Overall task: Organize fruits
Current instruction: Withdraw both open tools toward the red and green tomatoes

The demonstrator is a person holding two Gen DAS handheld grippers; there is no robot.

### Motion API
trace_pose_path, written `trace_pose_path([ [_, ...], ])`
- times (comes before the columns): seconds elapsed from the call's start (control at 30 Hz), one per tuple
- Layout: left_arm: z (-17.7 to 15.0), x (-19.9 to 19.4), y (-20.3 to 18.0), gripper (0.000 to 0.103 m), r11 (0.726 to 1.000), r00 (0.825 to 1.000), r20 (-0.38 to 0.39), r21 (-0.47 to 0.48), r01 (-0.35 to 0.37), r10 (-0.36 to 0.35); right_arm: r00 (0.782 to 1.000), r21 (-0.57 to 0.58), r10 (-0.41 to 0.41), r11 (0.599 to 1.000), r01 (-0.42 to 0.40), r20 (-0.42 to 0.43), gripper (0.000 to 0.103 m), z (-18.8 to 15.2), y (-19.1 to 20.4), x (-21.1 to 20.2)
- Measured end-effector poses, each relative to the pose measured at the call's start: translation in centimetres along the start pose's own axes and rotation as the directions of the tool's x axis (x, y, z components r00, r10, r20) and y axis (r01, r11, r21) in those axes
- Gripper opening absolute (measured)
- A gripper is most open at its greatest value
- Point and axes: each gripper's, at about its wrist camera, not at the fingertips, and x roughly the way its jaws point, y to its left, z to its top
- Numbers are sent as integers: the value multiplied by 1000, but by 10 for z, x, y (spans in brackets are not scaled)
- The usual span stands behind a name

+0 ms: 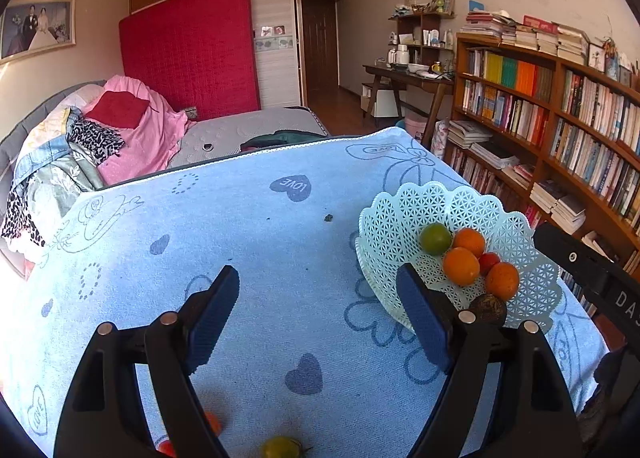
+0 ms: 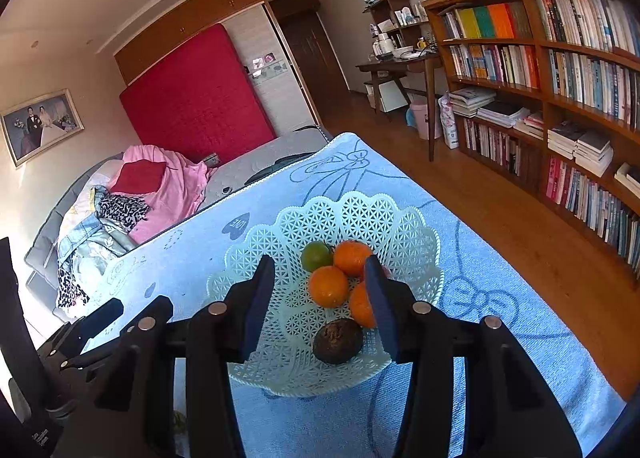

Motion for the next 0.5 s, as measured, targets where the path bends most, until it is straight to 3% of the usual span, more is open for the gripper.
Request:
trace_pose_path([
  [0.13, -3, -6, 12, 81, 999, 999, -3, -10, -32, 32, 1000, -6, 9, 1000, -9, 8, 56, -1, 5, -4],
  [0.5, -14, -24, 55, 81, 991, 991, -21, -22, -133, 132, 999, -48, 51, 998, -51, 3, 56, -8, 26, -12],
])
